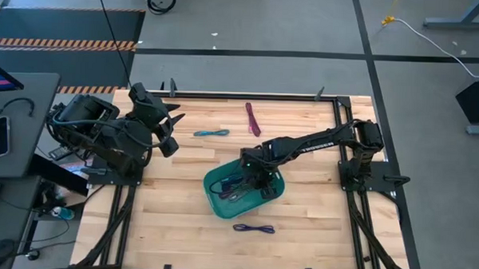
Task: Pick and place USB-C Cables
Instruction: Put the green charger cable into the blue bin
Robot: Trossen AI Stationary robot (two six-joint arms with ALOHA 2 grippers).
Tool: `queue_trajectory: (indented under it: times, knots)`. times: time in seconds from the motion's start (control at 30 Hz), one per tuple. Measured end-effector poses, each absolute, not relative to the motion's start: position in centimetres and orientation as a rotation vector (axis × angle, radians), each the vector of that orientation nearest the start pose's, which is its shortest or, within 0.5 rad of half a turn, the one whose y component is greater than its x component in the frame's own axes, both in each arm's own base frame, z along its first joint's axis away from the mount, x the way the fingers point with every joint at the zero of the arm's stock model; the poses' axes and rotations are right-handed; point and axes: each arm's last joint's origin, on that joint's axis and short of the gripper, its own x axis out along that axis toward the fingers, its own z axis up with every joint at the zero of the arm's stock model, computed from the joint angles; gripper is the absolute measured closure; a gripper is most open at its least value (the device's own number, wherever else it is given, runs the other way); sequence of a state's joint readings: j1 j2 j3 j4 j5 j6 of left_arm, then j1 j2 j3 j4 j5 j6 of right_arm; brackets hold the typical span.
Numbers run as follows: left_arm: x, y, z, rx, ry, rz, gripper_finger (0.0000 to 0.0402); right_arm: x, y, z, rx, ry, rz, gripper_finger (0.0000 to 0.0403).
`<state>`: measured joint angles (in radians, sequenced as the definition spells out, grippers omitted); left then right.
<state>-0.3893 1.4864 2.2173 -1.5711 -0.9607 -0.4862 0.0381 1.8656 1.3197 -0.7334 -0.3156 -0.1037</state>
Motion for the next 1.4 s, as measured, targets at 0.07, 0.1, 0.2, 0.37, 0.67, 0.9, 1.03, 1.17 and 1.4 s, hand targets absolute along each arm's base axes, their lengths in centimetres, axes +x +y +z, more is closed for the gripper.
queue_trajectory:
  times: [0.07, 0.1, 0.2, 0.37, 0.67, 0.9, 1.03, 1.17, 1.4]
  knots:
    - [19.1, -5.3, 51.2, 0.076, 0.509, 0.673, 0.028, 36.4, 2.3, 18.9, 0.089, 1.254, 0.37, 0.0381]
    - [19.1, -5.3, 51.2, 0.076, 0.509, 0.673, 0.028, 36.4, 2.3, 18.9, 0.089, 1.254, 0.37, 0.0381]
    - [19.1, -5.3, 51.2, 0.076, 0.509, 0.673, 0.028, 36.4, 2.3, 18.9, 0.089, 1.254, 0.37, 0.0381]
    - [19.1, -5.3, 51.2, 0.076, 0.509, 0.673, 0.028, 36.4, 2.3, 18.9, 0.089, 1.254, 0.37, 0.0381]
    - [19.1, -5.3, 51.2, 0.076, 0.509, 0.673, 0.028, 36.1, 2.9, 18.8, 0.093, 1.283, 0.365, 0.0381]
    - [19.1, -5.3, 51.2, 0.076, 0.51, 0.672, 0.028, 36.0, 4.5, 18.8, 0.019, 1.282, 0.397, 0.0381]
    - [19.1, -5.3, 51.2, 0.077, 0.51, 0.673, 0.028, 36.1, 5.0, 18.9, -0.01, 1.264, 0.406, 0.0381]
    - [19.1, -5.3, 51.2, 0.077, 0.51, 0.673, 0.028, 36.4, 5.0, 18.9, -0.021, 1.232, 0.409, 0.0381]
    - [19.1, -5.3, 51.2, 0.076, 0.51, 0.673, 0.028, 36.8, 5.0, 19.1, -0.031, 1.191, 0.398, 0.0381]
